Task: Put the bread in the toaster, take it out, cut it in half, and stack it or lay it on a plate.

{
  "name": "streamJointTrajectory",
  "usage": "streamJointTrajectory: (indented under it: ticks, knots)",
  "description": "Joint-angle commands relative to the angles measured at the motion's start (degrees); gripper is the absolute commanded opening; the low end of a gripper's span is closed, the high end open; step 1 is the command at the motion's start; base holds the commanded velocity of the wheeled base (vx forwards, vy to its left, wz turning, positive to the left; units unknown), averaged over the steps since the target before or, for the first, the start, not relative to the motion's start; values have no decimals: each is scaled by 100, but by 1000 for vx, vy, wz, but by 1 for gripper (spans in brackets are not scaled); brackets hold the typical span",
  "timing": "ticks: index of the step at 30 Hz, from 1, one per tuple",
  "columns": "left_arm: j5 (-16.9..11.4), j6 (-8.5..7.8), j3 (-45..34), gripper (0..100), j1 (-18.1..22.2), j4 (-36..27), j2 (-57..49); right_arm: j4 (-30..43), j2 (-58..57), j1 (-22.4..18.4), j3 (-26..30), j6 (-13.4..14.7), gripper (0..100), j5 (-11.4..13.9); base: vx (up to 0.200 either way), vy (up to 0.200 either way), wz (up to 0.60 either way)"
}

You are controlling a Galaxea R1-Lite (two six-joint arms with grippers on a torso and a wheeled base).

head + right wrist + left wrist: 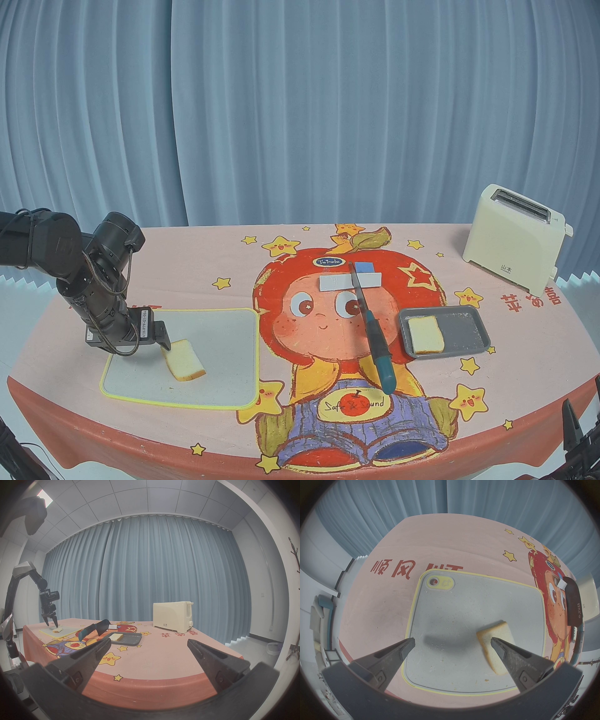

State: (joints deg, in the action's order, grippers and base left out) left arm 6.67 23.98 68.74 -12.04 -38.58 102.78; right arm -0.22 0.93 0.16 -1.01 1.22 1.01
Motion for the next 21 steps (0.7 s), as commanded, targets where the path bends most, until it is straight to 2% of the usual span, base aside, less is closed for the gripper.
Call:
streamJointTrajectory:
  ticks: [1,21]
  knots:
    - [28,2,-1,100,0,0,76,-4,-93,2,101,1,100,4,0,0,0]
    - [54,28,25,100,18,-9,313,-4,-93,2,101,1,100,4,0,0,0]
